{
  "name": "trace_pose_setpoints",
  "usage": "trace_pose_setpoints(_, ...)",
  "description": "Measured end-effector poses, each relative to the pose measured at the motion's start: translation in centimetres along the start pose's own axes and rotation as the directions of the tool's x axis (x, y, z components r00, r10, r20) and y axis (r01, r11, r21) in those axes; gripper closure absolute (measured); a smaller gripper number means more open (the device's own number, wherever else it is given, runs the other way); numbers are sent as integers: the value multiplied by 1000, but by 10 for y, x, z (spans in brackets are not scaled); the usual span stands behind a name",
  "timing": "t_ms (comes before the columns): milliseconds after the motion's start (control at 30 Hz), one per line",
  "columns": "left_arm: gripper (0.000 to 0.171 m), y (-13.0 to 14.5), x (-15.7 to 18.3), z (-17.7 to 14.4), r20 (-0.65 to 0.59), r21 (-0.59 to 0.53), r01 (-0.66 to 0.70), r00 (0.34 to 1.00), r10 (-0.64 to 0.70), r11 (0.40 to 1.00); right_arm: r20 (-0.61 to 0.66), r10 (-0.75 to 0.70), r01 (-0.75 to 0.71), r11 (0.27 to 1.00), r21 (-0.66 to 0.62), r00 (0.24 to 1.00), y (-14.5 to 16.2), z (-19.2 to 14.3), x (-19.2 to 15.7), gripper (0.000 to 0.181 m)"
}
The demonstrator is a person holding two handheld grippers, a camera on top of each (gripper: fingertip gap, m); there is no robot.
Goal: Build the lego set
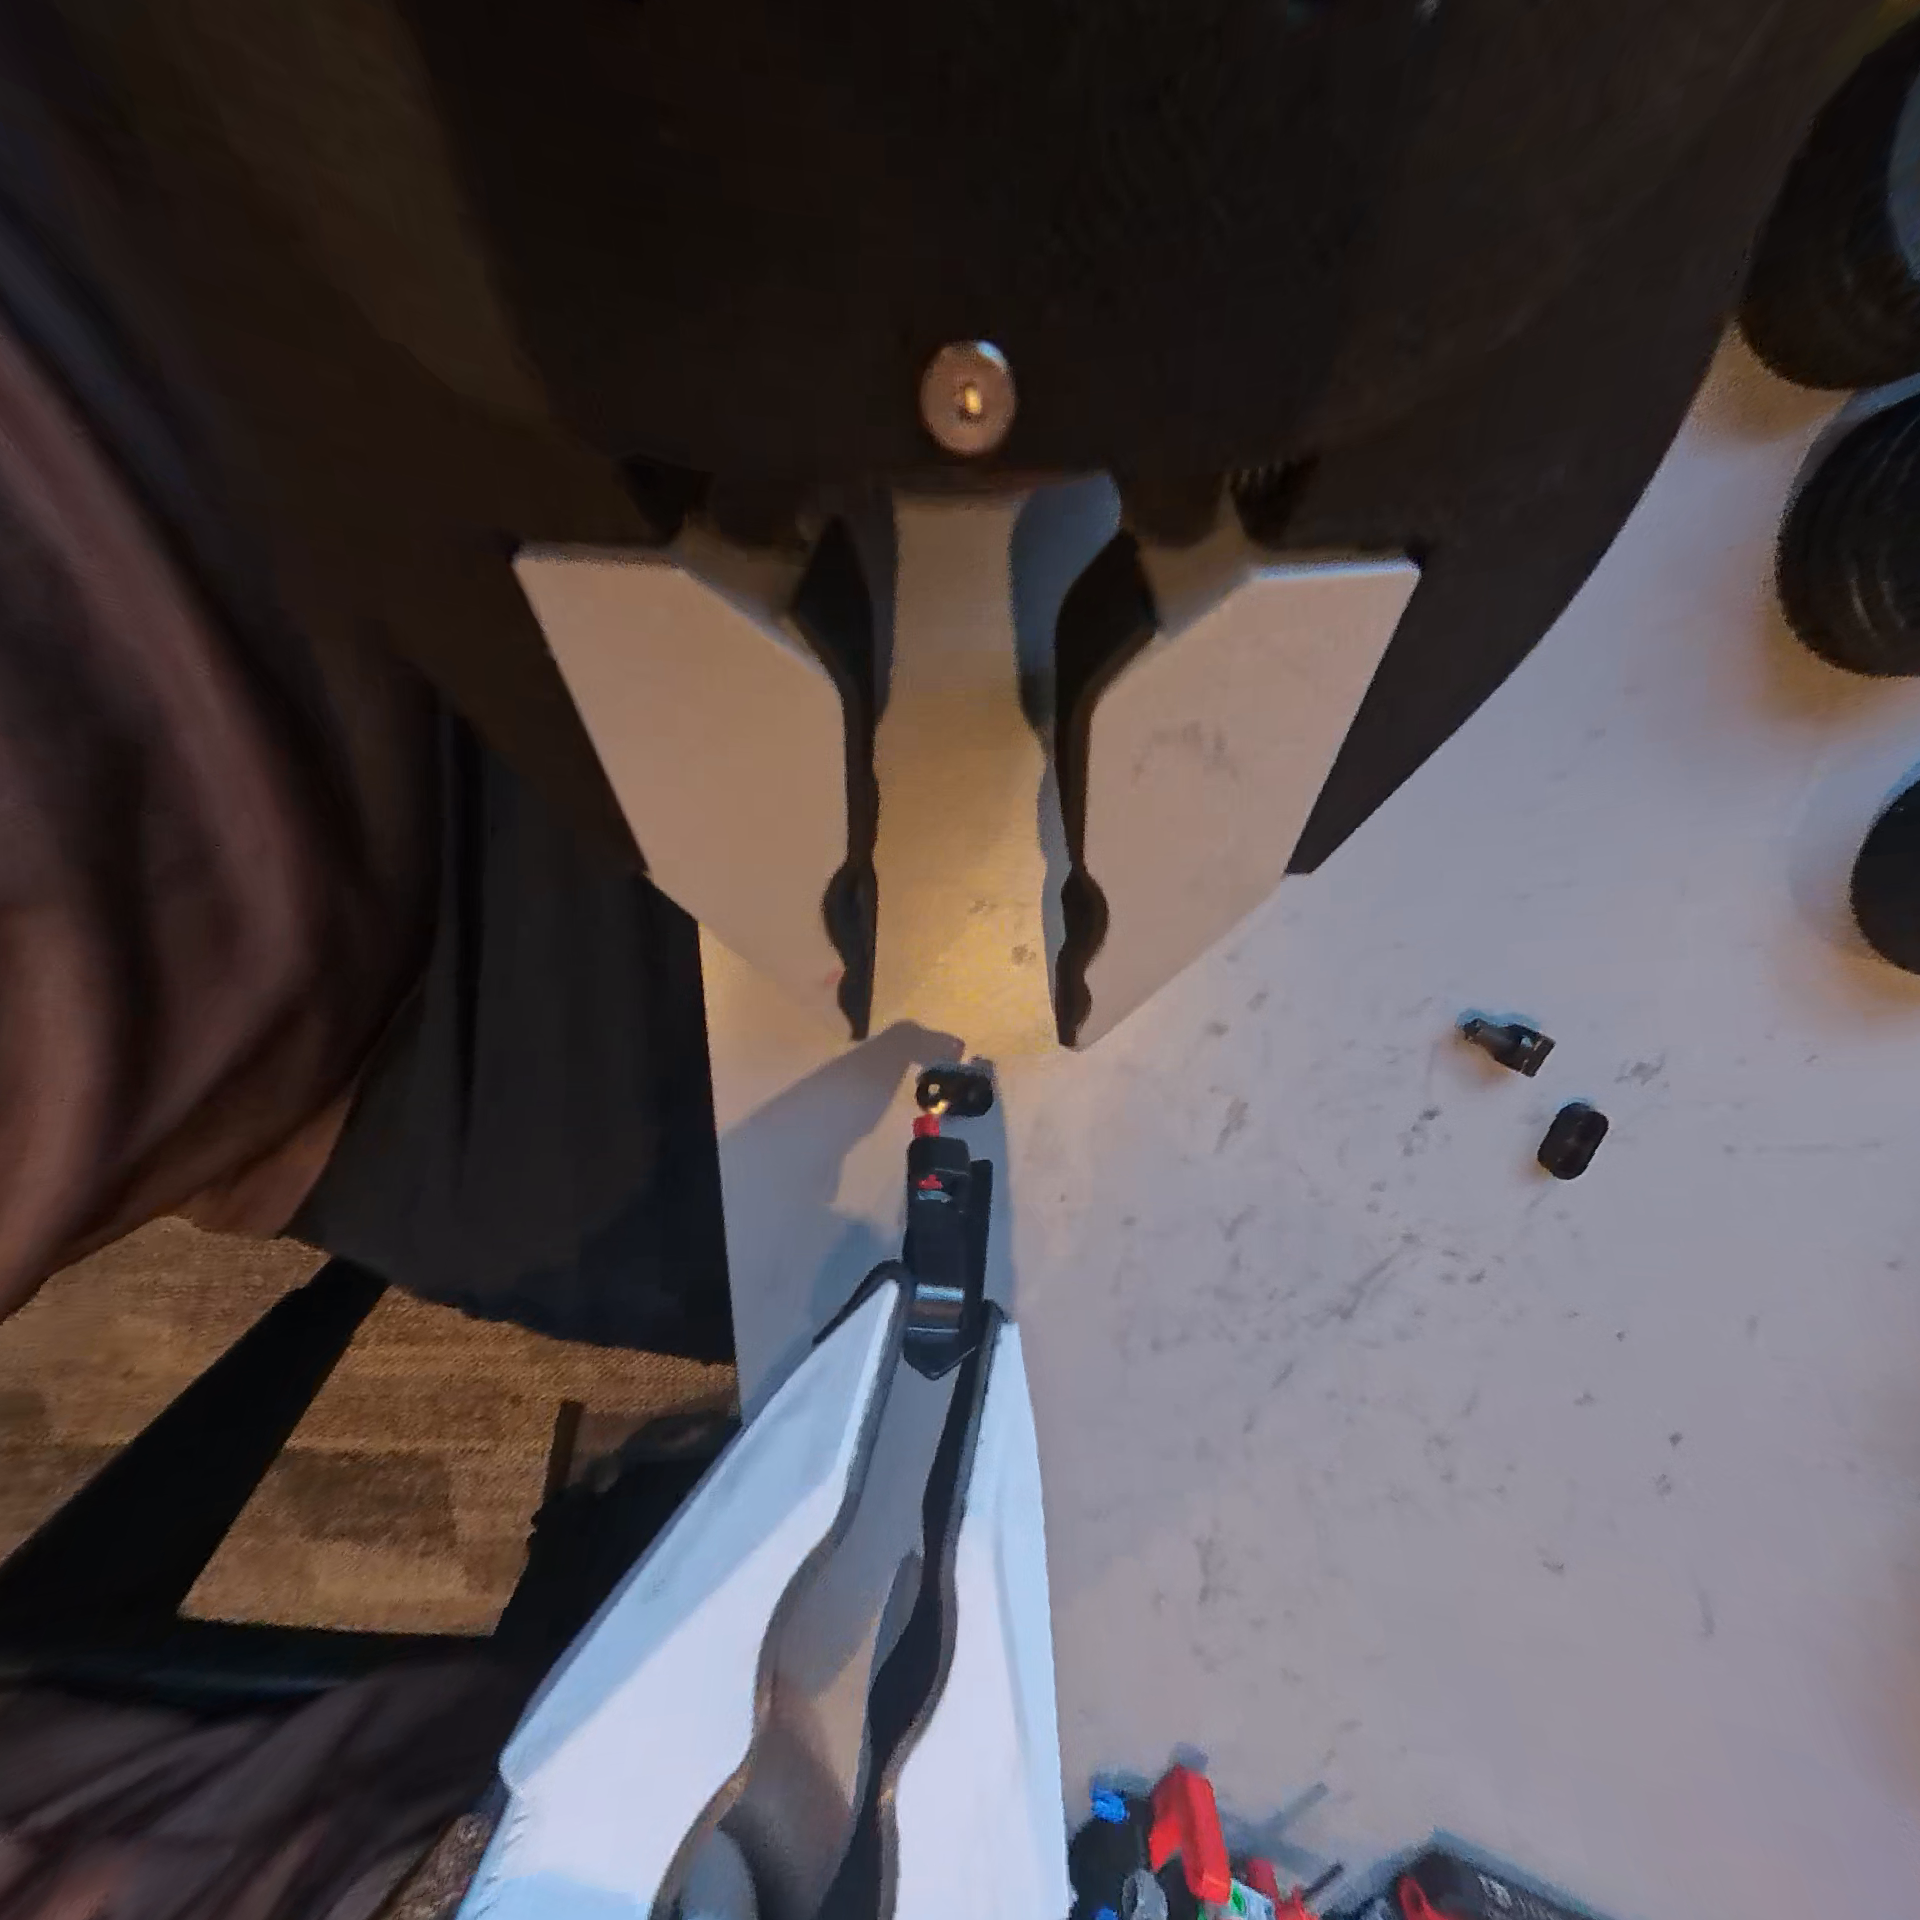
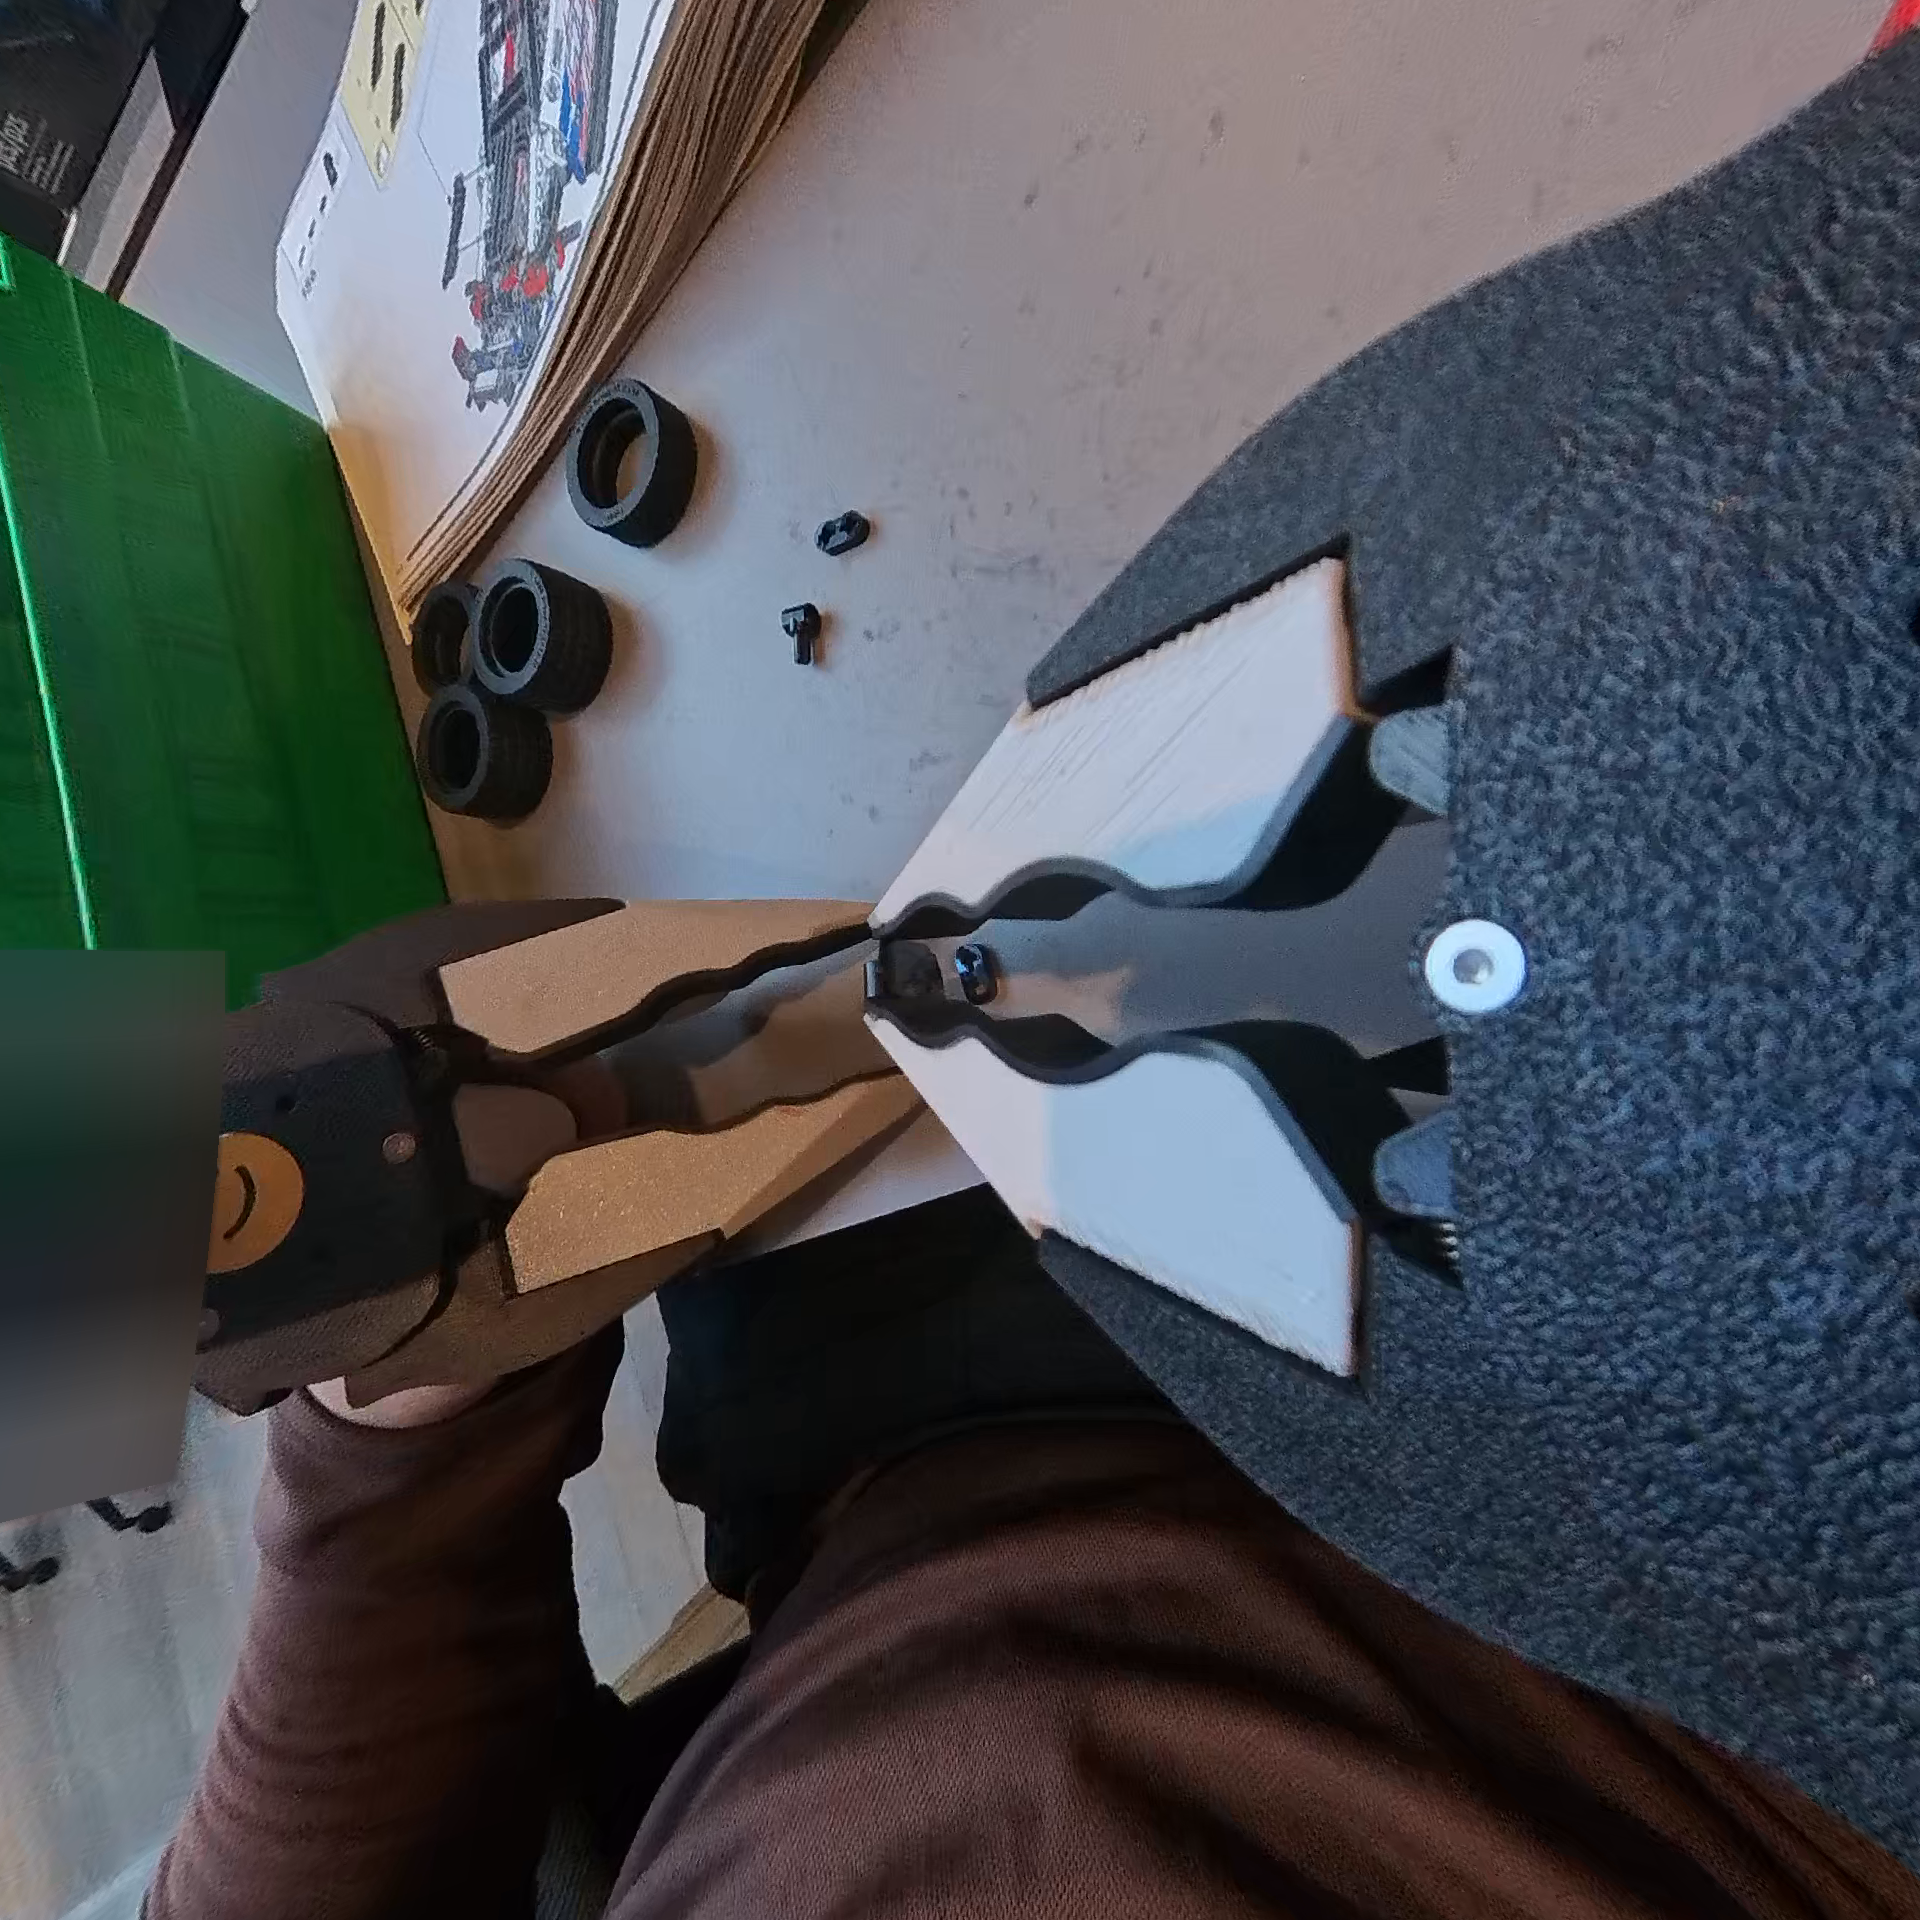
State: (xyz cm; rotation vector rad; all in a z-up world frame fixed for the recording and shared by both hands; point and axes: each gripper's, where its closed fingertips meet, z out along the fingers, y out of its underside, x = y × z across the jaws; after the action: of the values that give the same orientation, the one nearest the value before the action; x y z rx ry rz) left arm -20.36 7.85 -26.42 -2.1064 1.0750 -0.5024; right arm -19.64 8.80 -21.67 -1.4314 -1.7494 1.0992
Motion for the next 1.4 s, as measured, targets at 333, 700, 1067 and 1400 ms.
trace_pose_setpoints(333,141,-14,-9,-15,69,136,8,997,-18,991,33,75,-76,997,17,997,-1,-1,2,170)
trace_pose_setpoints(700,155,-23,-10,-27,-21,237,93,996,-90,967,48,89,-92,995,48,995,-5,-1,5,170)
trace_pose_setpoints(1067,154,-22,-5,-24,-21,219,58,998,-54,974,-10,121,-121,993,8,993,4,6,16,171)
trace_pose_setpoints(1400,143,-14,3,-15,-134,130,105,987,-87,986,34,109,-108,993,-40,993,12,2,4,171)
